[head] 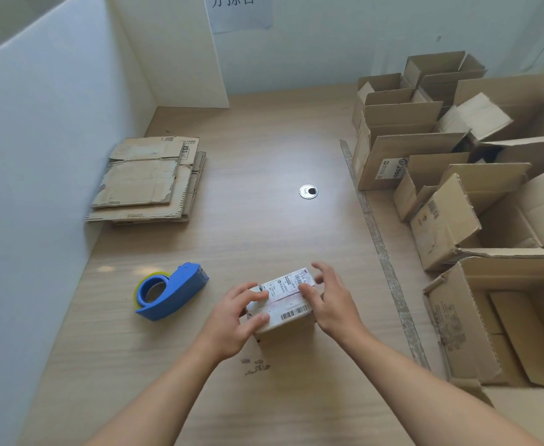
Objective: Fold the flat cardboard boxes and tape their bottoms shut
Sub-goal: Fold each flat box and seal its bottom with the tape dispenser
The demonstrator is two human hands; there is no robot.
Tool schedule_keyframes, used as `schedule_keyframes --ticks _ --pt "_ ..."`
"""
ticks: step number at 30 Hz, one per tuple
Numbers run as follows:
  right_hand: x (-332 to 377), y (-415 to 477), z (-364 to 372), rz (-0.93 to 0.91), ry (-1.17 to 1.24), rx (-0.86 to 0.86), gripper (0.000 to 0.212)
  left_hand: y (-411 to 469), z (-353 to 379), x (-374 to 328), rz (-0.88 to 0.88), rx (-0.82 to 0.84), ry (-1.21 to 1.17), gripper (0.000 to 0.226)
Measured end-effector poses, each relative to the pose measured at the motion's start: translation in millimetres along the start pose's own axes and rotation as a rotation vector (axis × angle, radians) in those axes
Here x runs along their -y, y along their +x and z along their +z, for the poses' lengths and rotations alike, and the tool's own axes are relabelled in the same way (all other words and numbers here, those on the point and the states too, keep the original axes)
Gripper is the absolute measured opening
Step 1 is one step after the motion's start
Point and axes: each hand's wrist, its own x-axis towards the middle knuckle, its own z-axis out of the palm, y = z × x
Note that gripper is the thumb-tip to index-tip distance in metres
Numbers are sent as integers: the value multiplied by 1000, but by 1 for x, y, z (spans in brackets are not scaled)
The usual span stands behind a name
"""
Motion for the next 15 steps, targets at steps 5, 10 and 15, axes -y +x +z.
schedule_keyframes --ticks 5,10,15 --pt "-5 0 1 -262 -139 253 60 4 4 6 38 -66 21 46" --pt "-2 14 -2 -453 -367 348 91 10 -2 9 38 -33 33 36" --pt "-10 15 13 -500 -389 257 65 13 -5 8 14 -32 0 39"
